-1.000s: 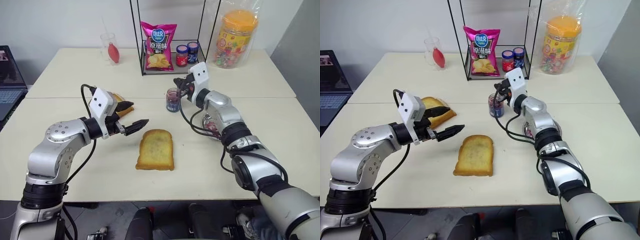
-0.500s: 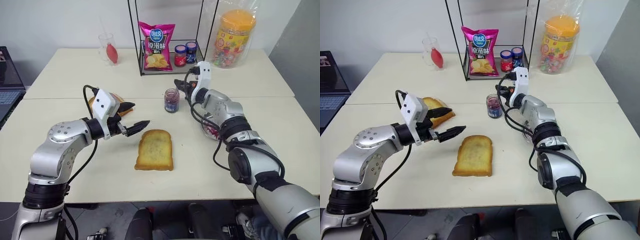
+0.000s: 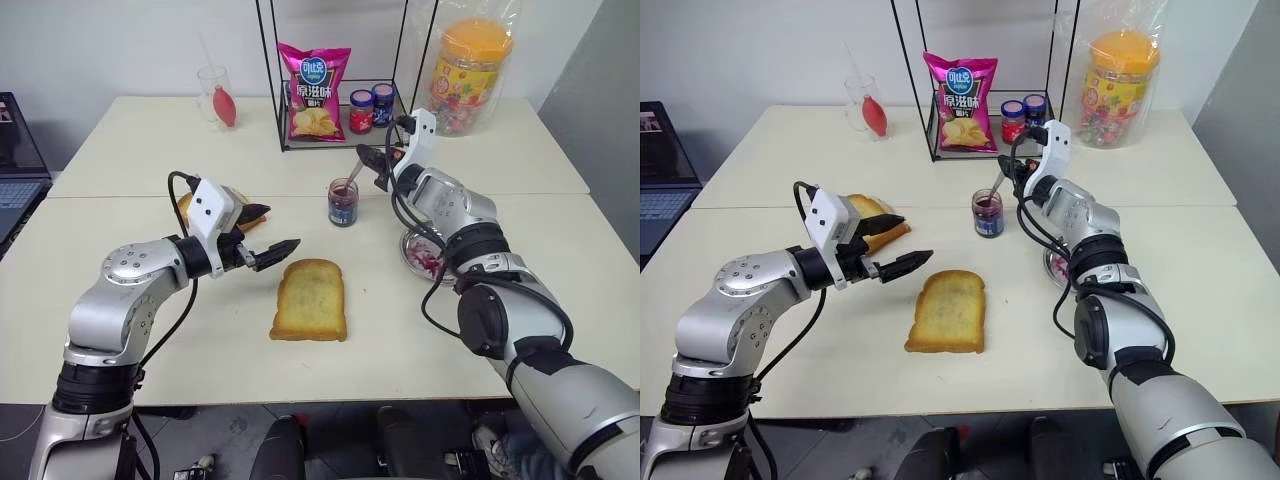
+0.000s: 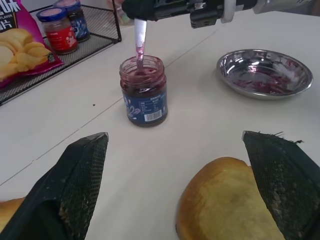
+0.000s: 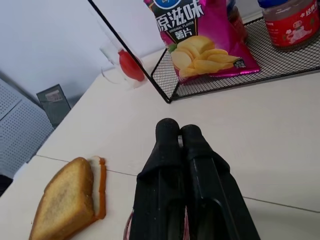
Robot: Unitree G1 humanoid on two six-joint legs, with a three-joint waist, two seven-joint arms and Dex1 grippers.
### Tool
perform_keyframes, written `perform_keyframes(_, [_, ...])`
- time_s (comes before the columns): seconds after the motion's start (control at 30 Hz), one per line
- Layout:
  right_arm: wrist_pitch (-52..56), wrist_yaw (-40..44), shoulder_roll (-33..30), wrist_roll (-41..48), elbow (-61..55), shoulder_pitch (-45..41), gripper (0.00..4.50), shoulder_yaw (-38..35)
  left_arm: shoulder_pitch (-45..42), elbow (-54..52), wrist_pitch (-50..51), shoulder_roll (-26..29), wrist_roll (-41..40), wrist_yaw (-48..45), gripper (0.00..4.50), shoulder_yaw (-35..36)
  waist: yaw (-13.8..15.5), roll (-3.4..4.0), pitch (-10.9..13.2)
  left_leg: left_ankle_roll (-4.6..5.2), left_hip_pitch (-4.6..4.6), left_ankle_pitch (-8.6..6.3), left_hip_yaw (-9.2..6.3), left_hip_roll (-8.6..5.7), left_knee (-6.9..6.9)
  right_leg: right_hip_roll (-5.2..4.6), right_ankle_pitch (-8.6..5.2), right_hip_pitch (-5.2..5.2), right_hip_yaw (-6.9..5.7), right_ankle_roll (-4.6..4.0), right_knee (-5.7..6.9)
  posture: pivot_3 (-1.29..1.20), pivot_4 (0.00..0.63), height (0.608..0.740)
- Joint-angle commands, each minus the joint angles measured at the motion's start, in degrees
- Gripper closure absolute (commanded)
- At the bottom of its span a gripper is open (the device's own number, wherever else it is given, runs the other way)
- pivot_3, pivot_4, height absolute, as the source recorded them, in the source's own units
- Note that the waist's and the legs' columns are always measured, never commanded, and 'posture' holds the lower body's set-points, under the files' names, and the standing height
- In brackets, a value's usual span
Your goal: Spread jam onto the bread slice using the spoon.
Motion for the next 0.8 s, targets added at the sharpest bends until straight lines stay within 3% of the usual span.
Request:
perform_keyframes(0.03, [1.35, -0.81, -0.14, 2.51, -2.43, -2.68, 4.49, -2.03, -1.66, 0.0, -1.56, -0.07, 0.54, 0.45, 0.0, 0.95, 0.0, 0.0, 0.0, 0.0, 0.0, 0.0, 0.01, 0.0, 0.0, 0.0, 0.0, 0.0, 0.0, 0.0, 0.0, 0.0, 0.15, 0.74])
perform_keyframes(0.8, [0.44, -0.76, -1.37, 1.82, -4.8, -1.59, 4.49, -1.06, -2.86, 0.76, -2.37, -0.53, 1.51, 0.37, 0.0, 0.19, -0.01, 0.0, 0.0, 0.0, 0.0, 0.0, 0.0, 0.0, 0.0, 0.0, 0.0, 0.0, 0.0, 0.0, 0.0, 0.0, 0.15, 0.74])
